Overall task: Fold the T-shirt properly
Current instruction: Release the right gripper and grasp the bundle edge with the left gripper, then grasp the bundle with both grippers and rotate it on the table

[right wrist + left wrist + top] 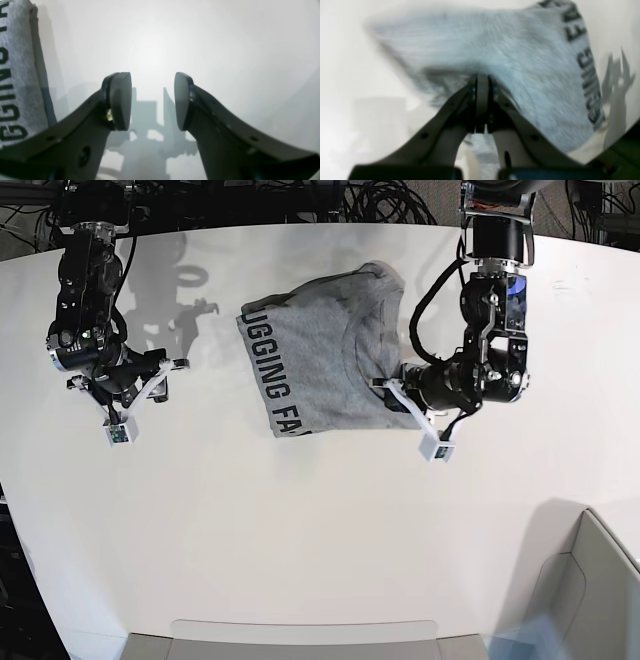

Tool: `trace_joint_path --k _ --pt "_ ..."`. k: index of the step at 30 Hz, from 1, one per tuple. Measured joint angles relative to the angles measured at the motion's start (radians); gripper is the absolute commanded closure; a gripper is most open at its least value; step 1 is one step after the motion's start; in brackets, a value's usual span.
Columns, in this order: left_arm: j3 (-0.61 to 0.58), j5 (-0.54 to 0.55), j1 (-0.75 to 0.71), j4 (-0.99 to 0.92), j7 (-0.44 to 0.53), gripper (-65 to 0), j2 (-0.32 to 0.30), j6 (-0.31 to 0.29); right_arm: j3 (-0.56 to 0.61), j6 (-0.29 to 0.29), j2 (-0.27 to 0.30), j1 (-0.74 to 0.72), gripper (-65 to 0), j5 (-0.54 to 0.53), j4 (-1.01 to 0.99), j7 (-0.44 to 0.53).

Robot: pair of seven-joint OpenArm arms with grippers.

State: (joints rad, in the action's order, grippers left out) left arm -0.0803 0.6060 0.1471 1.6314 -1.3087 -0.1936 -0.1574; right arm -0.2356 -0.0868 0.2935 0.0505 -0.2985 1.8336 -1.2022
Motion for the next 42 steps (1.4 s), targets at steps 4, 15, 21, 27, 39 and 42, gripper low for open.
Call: trace_joint_path --k 4,15,21,27,39,42 --pt "0.136 -0.002 0.0 0.0 -0.007 0.0 0.0 -0.003 0.001 0.0 0.0 -0.001 -26.9 0.0 0.0 -0.001" --pt "-0.19 0.014 -0.052 0.24 -0.087 0.0 0.005 -0.01 0.182 -0.224 -0.027 -0.206 -0.8 -0.01 -0.061 0.005" --pt "-0.203 -0.002 -0.165 0.233 -0.1 0.0 -0.013 -0.007 0.302 -0.228 -0.021 -0.382 0.0 0.007 -0.315 0.002" --pt "-0.348 -0.001 -0.198 0.232 -0.097 0.0 -0.053 -0.007 0.52 -0.229 -0.048 -0.46 0.0 0.001 -0.457 0.145" --pt "-0.153 0.047 -0.101 -0.03 -0.079 0.0 -0.085 -0.015 0.575 -0.228 -0.075 -0.33 0.0 0.003 -0.452 0.102" --pt "-0.147 0.007 -0.042 -0.068 -0.074 0.0 -0.123 -0.013 0.575 -0.234 -0.065 -0.25 0.0 0.004 -0.309 0.02"
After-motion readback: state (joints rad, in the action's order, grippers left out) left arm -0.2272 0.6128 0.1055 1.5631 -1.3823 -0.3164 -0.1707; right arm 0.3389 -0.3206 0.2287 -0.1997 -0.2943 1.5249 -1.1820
